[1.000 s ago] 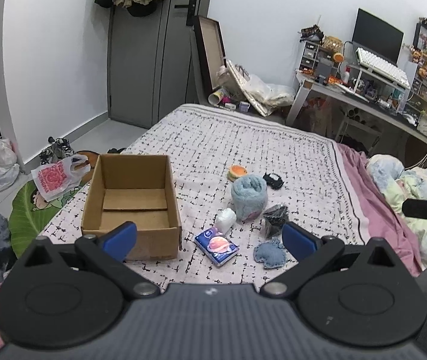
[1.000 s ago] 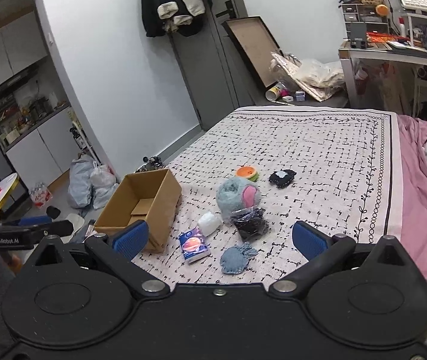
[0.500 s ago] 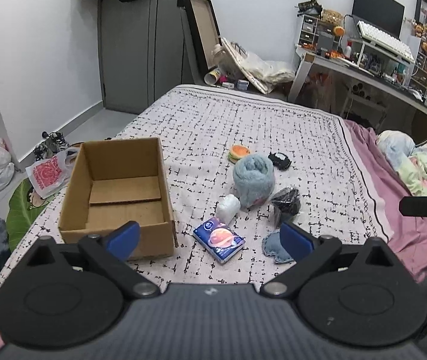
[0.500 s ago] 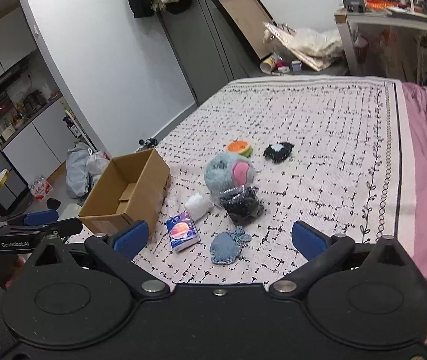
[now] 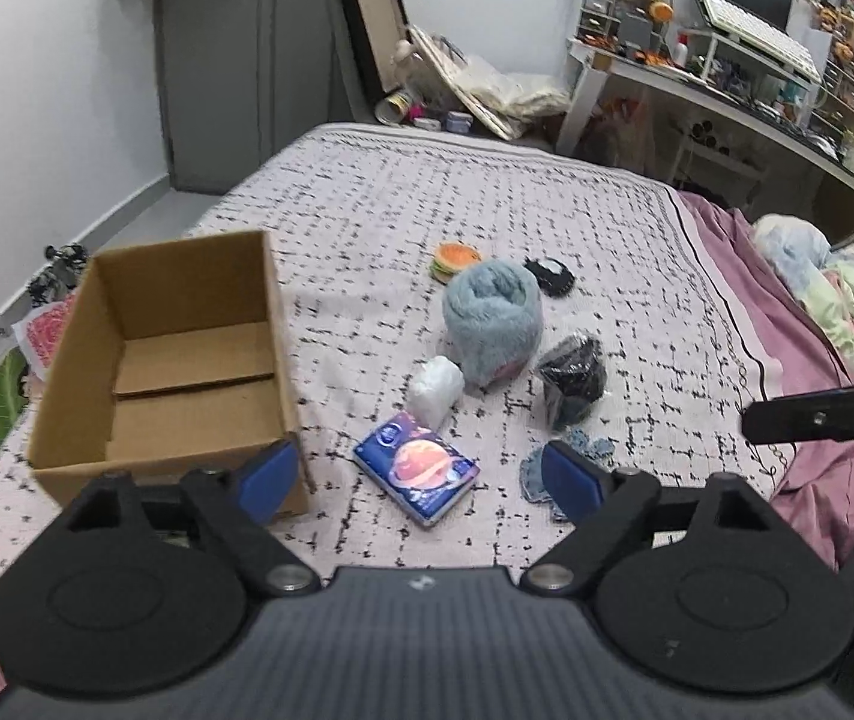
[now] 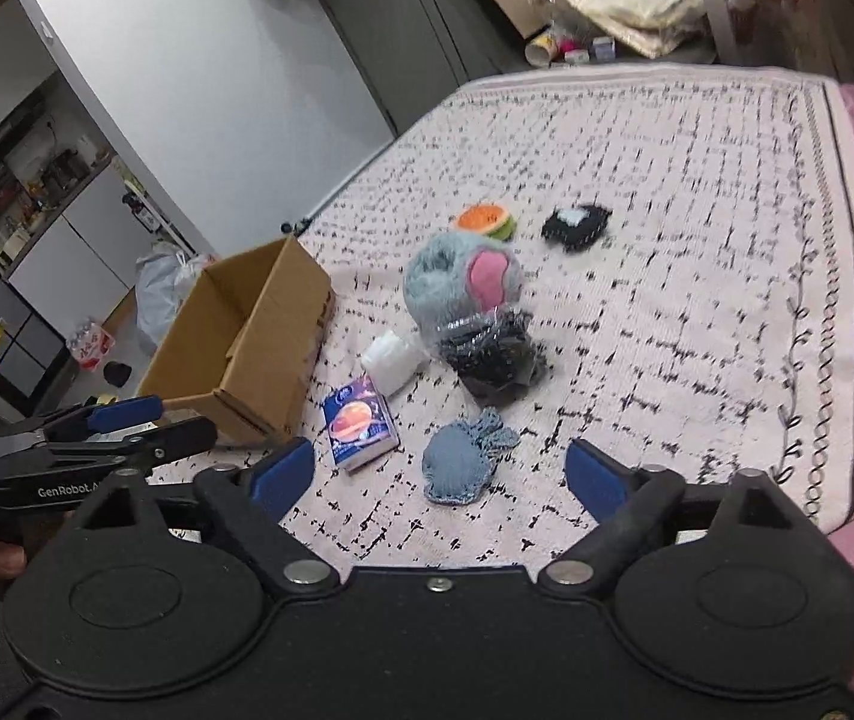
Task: Organize soft objects
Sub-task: 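Grasp the blue tissue pack with the left tool while the right tool grasps the denim plush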
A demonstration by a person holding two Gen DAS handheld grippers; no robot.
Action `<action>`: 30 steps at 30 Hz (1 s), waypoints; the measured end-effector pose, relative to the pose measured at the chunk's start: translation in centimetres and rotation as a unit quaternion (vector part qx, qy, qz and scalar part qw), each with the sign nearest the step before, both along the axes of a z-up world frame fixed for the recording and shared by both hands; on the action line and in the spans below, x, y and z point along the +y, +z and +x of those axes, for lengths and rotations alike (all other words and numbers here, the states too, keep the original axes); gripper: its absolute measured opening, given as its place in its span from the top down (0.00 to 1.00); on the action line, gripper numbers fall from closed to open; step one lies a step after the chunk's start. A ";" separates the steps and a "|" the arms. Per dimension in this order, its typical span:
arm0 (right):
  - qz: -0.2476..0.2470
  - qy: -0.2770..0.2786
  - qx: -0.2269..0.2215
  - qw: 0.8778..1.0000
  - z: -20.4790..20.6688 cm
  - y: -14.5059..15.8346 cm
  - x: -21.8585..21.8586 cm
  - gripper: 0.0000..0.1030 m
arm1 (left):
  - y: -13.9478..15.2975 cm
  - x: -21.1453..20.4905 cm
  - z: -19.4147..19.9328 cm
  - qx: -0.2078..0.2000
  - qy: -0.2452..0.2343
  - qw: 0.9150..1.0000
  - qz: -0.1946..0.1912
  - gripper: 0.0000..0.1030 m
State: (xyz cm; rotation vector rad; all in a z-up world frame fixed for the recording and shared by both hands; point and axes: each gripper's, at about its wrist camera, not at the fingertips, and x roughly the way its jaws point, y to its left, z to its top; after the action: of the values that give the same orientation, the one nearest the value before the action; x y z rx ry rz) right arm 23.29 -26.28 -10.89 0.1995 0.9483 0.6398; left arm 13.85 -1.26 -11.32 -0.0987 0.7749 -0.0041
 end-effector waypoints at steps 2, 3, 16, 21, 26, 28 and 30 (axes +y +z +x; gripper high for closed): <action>-0.003 0.001 0.005 1.000 0.5 -0.5 0.4 0.18 | -0.7 0.0 0.6 0.010 -0.008 1.000 -0.001 0.15; -0.005 0.003 0.008 1.000 0.7 -0.8 0.6 0.18 | -1.1 -0.1 0.9 0.014 -0.012 1.000 -0.002 0.15; -0.030 0.013 0.057 0.998 2.8 -4.5 2.8 0.32 | -6.5 -0.6 5.0 0.070 -0.048 0.996 -0.031 0.22; -0.043 0.012 0.065 0.997 3.2 -5.4 3.0 0.32 | -8.2 -0.3 6.6 0.088 -0.031 0.995 -0.047 0.23; -0.052 0.017 0.067 0.996 3.5 -5.9 3.4 0.38 | -9.4 0.1 7.9 0.101 -0.016 0.992 -0.070 0.23; -0.055 0.021 0.067 0.996 3.5 -6.1 3.8 0.40 | -9.7 -0.2 8.4 0.103 -0.015 0.992 -0.071 0.23; -0.058 0.027 0.067 0.996 3.6 -6.3 4.3 0.41 | -10.0 -0.4 8.9 0.104 -0.011 0.992 -0.067 0.23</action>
State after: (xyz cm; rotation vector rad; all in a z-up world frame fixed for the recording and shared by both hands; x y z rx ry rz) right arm 26.92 -22.01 -17.21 0.1143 1.1200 0.6245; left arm 22.73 -1.66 -21.32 -0.2210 0.9834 -0.0690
